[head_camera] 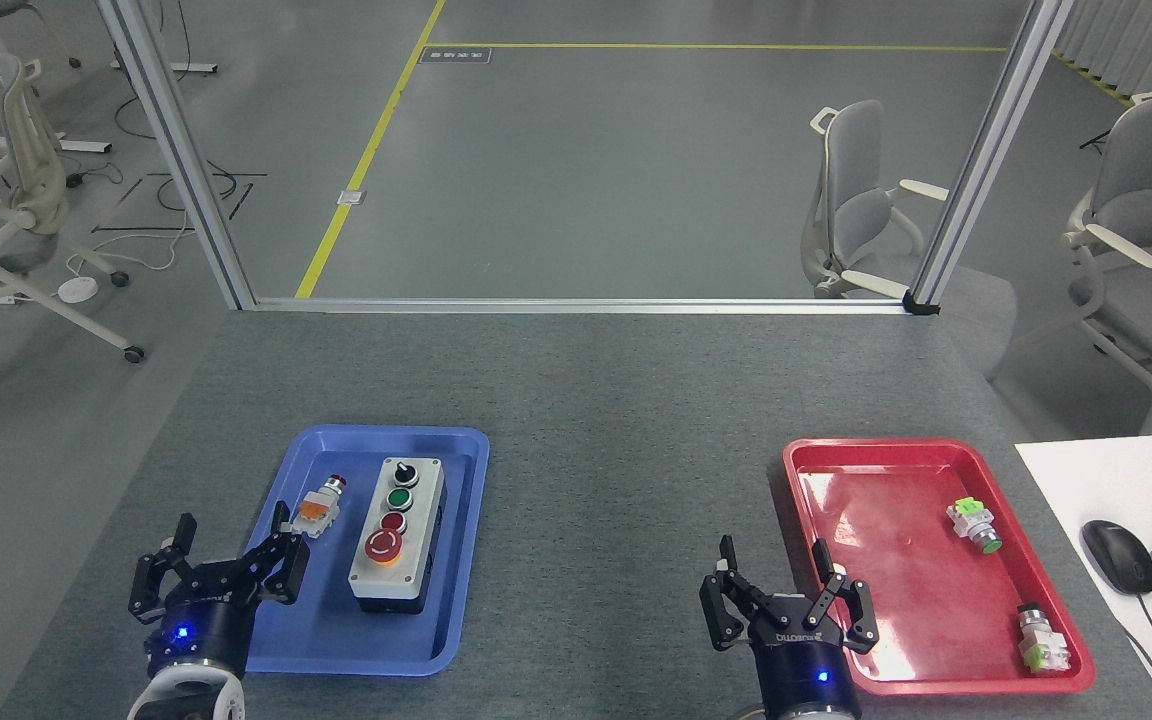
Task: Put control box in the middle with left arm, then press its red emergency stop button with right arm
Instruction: 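Move the left gripper forward to the grey control box in the blue tray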
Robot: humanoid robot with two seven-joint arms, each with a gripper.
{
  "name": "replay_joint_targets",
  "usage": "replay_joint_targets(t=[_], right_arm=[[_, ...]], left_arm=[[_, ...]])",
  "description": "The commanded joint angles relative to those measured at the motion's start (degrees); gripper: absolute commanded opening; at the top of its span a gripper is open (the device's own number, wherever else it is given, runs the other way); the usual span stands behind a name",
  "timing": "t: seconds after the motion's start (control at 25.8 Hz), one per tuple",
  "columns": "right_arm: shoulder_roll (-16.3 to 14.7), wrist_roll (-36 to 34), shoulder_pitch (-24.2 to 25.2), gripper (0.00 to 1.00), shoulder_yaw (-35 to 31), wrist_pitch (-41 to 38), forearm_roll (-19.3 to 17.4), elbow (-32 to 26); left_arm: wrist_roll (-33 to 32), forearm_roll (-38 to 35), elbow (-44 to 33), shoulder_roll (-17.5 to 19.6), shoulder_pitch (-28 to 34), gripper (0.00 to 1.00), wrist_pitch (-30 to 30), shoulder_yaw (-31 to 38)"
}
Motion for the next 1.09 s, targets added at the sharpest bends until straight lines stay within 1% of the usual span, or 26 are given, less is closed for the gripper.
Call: replay_joint_targets(t=[0.0, 0.23, 0.39, 0.5, 0.58, 0.74, 0.81, 0.93, 1.05], right_arm=[[-1.18, -0.06, -0.14, 0.98, -0.06, -0.05, -0.1, -0.06], [-2.41, -0.06, -0.14, 0.98, -0.06, -0.05, -0.01, -0.41], [-3.11, -0.06, -0.05, 0.98, -0.06, -0.05, 0.08, -0.76], [-4.61, -0.23, 0.12, 0.98, -0.06, 0.04, -0.1, -0.76], [-5.14, -0.23, 0.12, 0.98, -0.23, 0.39, -0.19, -0.5], [-5.4, -0.23, 0.03, 0.98, -1.99, 1.01, -0.19, -0.5], [-5.31, -0.23, 0.03, 0.98, -2.08, 1.01, -0.19, -0.5], [-5.4, -0.23, -0.14, 0.98, -2.08, 1.1, -0.19, -0.41], [-5.93, -0.23, -0.23, 0.98, -2.17, 1.45, -0.19, -0.23]], left_arm=[[0.07, 0.08, 0.03, -0.07, 0.02, 0.99, 0.04, 0.02], [0.69, 0.08, -2.08, -0.25, 0.37, 0.99, -0.4, -0.07], [0.25, 0.43, -4.72, -0.95, 4.41, 0.99, -0.4, -0.16], [0.43, 0.34, -5.86, -3.68, 8.28, 0.99, -0.4, -2.88], [0.43, 0.34, -5.51, -4.99, 9.07, 0.99, -0.05, -4.55], [0.34, -0.63, -3.67, -7.37, 8.37, 0.99, 0.56, -6.93], [0.07, -0.63, -2.17, -8.25, 7.23, 0.99, 2.15, -7.89], [-0.1, -0.63, 0.64, -8.42, 5.12, 0.99, 5.05, -9.65], [-0.01, -0.54, 2.84, -8.6, 4.41, 0.99, 5.31, -9.74]])
